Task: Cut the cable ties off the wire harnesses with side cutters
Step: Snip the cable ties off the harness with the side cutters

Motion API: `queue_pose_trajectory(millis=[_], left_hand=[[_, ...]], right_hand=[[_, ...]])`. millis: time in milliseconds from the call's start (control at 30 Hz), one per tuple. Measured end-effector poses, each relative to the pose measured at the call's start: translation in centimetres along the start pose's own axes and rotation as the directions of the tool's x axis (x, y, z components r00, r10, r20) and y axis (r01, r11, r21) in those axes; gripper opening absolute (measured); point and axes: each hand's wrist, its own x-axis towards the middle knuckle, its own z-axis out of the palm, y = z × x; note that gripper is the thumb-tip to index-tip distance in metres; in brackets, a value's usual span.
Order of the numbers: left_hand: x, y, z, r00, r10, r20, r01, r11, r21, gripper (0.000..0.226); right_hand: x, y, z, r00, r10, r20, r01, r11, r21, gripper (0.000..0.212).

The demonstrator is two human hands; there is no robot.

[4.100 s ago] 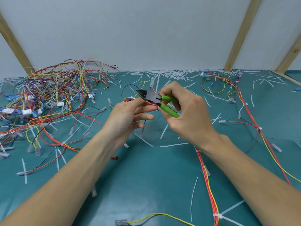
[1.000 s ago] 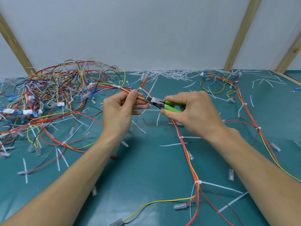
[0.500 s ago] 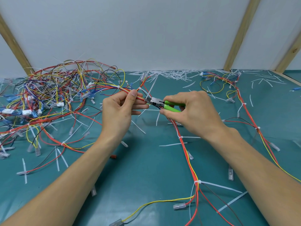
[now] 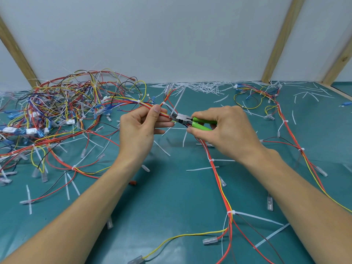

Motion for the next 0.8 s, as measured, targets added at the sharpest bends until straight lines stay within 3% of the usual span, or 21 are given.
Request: queue_pose_trajectory(millis=[533, 633, 800], left_hand=[[0.07, 0.13, -0.05, 1.000, -0.007, -0.008, 0.007, 1.000, 0.003, 0.027], [0.07, 0.20, -0.08, 1.000, -0.009, -0.009, 0.009, 1.000, 0.005, 0.028], [0.11, 0.24, -0.15, 1.000, -0.020, -0.007, 0.020, 1.000, 0.000, 0.028]], right_hand=[[-0.08, -0.27, 0.21, 0.999, 0.020, -0.036, -0.018, 0.999, 0.041, 0.022], [0.01, -0.08, 0.51, 0.990, 0.085, -0.111, -0.075, 0.993, 0.095, 0.030], [0.18, 0.35, 0.53, 0.960, 0.217, -0.178, -0.199, 0.973, 0.113, 0.023]])
